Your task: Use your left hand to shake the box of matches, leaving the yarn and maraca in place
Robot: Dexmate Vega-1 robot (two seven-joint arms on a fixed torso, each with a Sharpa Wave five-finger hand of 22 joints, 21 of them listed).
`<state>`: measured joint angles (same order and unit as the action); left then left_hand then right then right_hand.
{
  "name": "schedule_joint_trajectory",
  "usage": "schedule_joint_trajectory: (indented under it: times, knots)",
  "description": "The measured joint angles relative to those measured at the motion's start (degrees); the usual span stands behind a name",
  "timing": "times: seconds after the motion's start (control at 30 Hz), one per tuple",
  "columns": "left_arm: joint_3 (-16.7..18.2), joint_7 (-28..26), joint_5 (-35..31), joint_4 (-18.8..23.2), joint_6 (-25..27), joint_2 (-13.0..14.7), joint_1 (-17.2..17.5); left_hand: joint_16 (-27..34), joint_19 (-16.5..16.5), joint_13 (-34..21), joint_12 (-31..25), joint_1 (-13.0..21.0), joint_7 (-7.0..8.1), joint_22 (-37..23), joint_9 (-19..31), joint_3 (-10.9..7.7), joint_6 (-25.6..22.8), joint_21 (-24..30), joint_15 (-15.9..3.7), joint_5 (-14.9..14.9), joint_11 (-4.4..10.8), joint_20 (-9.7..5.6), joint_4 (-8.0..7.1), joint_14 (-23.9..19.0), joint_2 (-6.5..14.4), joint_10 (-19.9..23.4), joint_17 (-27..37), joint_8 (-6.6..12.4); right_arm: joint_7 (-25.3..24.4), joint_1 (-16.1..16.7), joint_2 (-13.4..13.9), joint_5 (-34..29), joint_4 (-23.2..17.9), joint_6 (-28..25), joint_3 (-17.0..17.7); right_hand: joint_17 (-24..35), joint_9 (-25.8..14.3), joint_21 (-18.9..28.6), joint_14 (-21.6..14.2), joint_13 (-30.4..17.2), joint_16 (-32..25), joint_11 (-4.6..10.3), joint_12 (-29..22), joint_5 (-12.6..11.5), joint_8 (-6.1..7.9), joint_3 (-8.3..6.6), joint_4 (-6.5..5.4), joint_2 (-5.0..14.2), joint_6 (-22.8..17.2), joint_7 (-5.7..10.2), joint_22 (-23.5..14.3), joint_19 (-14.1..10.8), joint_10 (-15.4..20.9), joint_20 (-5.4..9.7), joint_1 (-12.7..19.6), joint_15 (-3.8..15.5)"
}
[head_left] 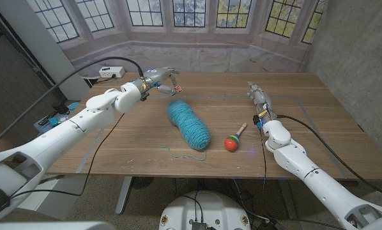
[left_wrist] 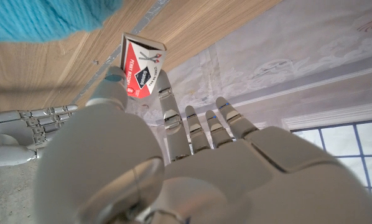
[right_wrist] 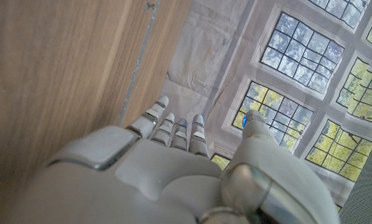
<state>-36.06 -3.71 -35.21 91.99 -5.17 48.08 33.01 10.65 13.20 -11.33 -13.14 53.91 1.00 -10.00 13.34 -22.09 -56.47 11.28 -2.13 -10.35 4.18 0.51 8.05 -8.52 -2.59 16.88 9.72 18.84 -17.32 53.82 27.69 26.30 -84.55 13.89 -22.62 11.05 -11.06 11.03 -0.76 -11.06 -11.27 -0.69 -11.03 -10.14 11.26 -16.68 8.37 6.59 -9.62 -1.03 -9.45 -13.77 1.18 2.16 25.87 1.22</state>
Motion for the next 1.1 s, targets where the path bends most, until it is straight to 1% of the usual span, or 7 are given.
schedule_joint_trajectory:
  times: [0.47,0.57,0.7,0.77,0.83,1.1]
  knots:
    - [0.26,-1.12,2.22,1.04,1.41,-0.94,1.60,0.00,0.00,0.00,0.22,-0.43,-0.09,0.00,0.20,0.23,0.10,0.00,0.08,0.00,0.00,0.00,-0.23,-0.08,0.43,0.00,0.00,-0.12,-0.60,1.01,0.37,-0.03,-0.89,-0.29,0.65,0.00,0.00,0.00,0.00,0.00,0.00,0.00,0.00,0.00,0.00,0.00,0.00,0.30,-0.20,0.21,0.00,0.00,0.00,0.00,0.30,0.00]
    - [0.26,-1.20,2.62,1.06,1.46,-1.07,1.66,0.00,0.00,0.00,0.22,-0.43,-0.09,0.00,0.20,0.23,0.10,0.00,0.09,0.00,0.00,0.00,-0.23,-0.09,0.43,0.00,0.00,-0.12,-0.67,1.26,0.40,-0.01,-1.07,-0.29,0.78,0.00,0.00,0.00,0.00,0.00,0.00,-0.24,0.00,0.00,0.00,0.00,0.00,0.30,-0.20,0.21,0.00,0.00,0.24,0.00,0.30,0.00]
    - [-0.05,-1.22,3.05,1.09,1.47,-1.72,1.76,0.00,0.00,0.00,0.22,-0.43,-0.09,0.00,0.20,0.23,0.10,0.00,0.08,0.00,-0.30,0.00,-0.23,-0.08,0.43,0.31,0.00,-0.28,-0.97,1.63,0.46,0.04,-1.30,-0.29,0.99,0.00,0.00,0.00,0.00,0.00,0.00,-0.24,0.00,0.00,0.00,0.00,0.00,0.30,-0.20,0.21,0.00,0.00,0.24,0.00,0.30,0.00]
    - [-0.27,-1.23,3.21,1.09,1.45,-1.97,1.76,0.00,0.00,0.00,0.22,-0.43,-0.09,0.00,0.20,0.23,0.10,0.00,0.09,0.00,-0.30,0.00,-0.23,-0.08,0.43,0.31,0.00,-0.28,-1.11,1.82,0.50,0.06,-1.46,-0.28,1.11,0.00,0.00,0.00,0.00,0.00,0.00,-0.24,0.00,0.00,0.00,0.00,0.00,0.30,-0.20,0.21,0.00,0.00,0.24,0.00,0.30,0.00]
    - [-0.43,-1.22,3.39,1.09,1.39,-2.15,1.76,0.00,-0.01,0.00,0.21,-0.43,-0.41,0.00,0.19,0.23,-0.22,0.00,0.08,0.00,-0.30,0.01,-0.23,-0.08,0.43,0.31,0.00,-0.28,-1.21,2.00,0.54,0.07,-1.55,-0.21,1.22,0.00,0.00,0.00,0.00,0.00,0.00,-0.24,0.00,0.00,0.00,0.00,0.00,0.30,-0.20,0.21,0.00,0.00,0.24,0.00,0.30,0.00]
    - [-1.06,-1.17,4.27,0.67,0.94,-3.14,1.63,0.00,-0.21,0.01,0.21,-0.43,-0.40,0.00,0.17,0.23,-0.21,0.00,0.08,0.00,-0.30,0.21,-0.23,-0.08,0.43,0.31,0.00,-0.31,-1.56,2.59,0.60,0.13,-1.94,0.12,1.59,0.00,0.00,0.00,0.00,0.00,0.00,-0.22,0.00,0.00,0.00,0.00,0.00,0.30,-0.20,0.21,0.00,0.00,0.22,0.00,0.30,0.00]
